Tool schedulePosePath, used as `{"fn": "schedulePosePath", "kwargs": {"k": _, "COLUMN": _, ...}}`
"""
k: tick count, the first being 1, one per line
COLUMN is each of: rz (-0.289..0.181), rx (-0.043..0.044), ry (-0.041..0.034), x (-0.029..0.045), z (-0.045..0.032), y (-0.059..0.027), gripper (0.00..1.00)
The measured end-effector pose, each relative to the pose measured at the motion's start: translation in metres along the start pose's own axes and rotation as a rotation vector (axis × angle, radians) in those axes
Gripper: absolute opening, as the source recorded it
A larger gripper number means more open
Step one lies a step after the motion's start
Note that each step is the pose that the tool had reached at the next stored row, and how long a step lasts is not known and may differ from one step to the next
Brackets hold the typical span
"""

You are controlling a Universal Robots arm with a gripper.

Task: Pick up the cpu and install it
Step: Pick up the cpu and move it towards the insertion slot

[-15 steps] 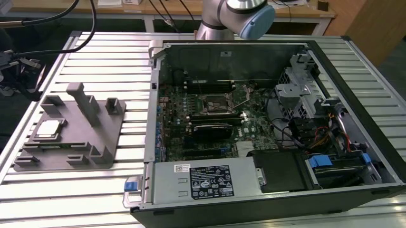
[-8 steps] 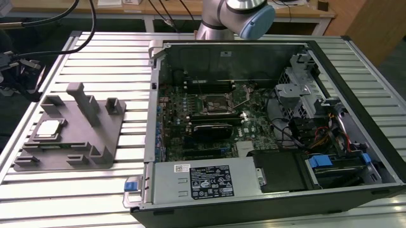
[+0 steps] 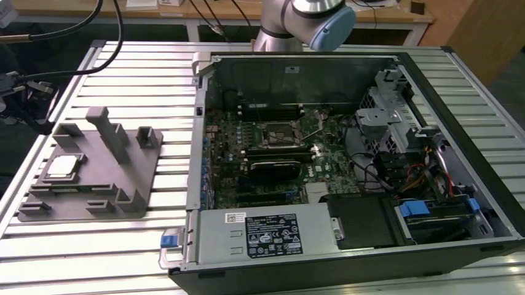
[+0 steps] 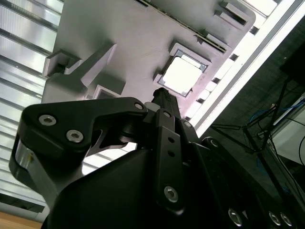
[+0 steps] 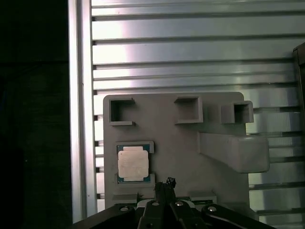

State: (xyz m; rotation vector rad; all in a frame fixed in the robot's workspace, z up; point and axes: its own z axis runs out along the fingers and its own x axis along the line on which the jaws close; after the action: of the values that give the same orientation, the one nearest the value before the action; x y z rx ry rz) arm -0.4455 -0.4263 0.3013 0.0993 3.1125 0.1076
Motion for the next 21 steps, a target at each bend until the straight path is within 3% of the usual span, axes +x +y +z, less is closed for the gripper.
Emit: {"fn": "schedulePosePath", "kwargs": {"k": 21, "rz": 0.0, "rx": -0.0001, "ry": -0.0002, "x": 0.0141, "z": 0.0268, "y": -0.0041, "gripper": 0.11}}
